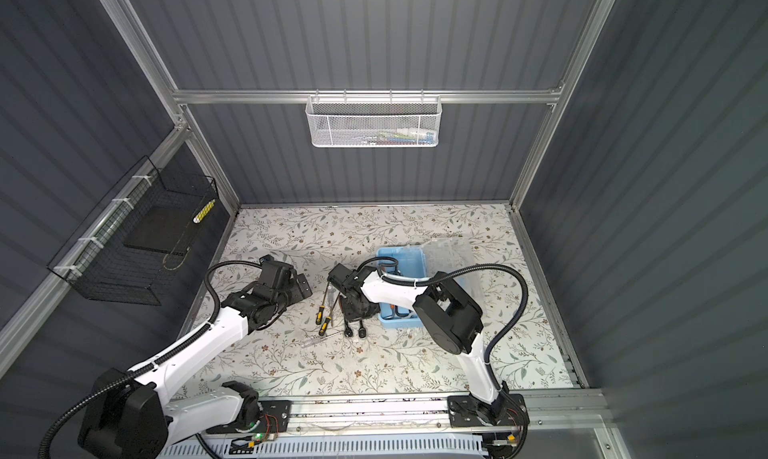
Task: Pack the tool kit
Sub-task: 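Lower the right gripper onto the yellow-handled ratchet while the left gripper withdraws over the tools, then lift the yellow ratchet into the box while the left gripper grasps the red-black ratchet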
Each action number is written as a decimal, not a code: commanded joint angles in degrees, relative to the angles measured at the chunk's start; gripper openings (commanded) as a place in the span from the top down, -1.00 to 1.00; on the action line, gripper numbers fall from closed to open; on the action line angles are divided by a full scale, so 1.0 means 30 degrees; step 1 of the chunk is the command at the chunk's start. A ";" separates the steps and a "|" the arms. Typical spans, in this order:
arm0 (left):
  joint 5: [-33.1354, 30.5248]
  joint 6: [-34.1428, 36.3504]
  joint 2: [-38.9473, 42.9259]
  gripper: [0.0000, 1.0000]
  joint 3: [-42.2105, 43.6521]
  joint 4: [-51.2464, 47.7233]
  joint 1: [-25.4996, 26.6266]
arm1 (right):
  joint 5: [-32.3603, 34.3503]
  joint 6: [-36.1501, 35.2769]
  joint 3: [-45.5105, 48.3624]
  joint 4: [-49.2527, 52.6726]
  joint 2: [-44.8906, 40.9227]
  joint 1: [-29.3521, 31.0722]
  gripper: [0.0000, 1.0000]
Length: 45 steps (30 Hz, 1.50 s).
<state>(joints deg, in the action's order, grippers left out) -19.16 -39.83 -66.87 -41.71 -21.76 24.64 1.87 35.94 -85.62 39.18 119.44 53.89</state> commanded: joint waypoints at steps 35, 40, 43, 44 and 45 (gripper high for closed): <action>0.1581 0.0685 -0.0223 -1.00 -0.0497 0.0069 0.0880 | 0.2147 -0.2629 0.1171 0.2699 -0.8691 -0.3336 1.00; 0.0320 0.1415 -0.0934 -1.00 -0.1645 -0.0868 0.2468 | 0.2928 -0.3826 0.2586 0.3281 -1.0375 -0.5629 1.00; 0.0180 0.1691 -0.1739 -0.99 -0.2334 -0.1223 0.3544 | 0.3370 -0.4649 0.3294 0.3322 -1.0776 -0.6841 1.00; 0.0304 0.1650 -0.1980 -0.99 -0.2486 -0.1243 0.3796 | 0.3556 -0.4932 0.3578 0.3329 -1.0768 -0.7309 1.00; 0.0457 0.1622 -0.2202 -1.00 -0.2560 -0.1189 0.4009 | 0.3647 -0.5177 0.3771 0.3288 -1.0666 -0.7643 1.00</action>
<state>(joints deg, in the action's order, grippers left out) -16.99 -36.58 -71.99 -47.35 -23.20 35.18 10.22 24.08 -75.88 47.62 87.66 32.73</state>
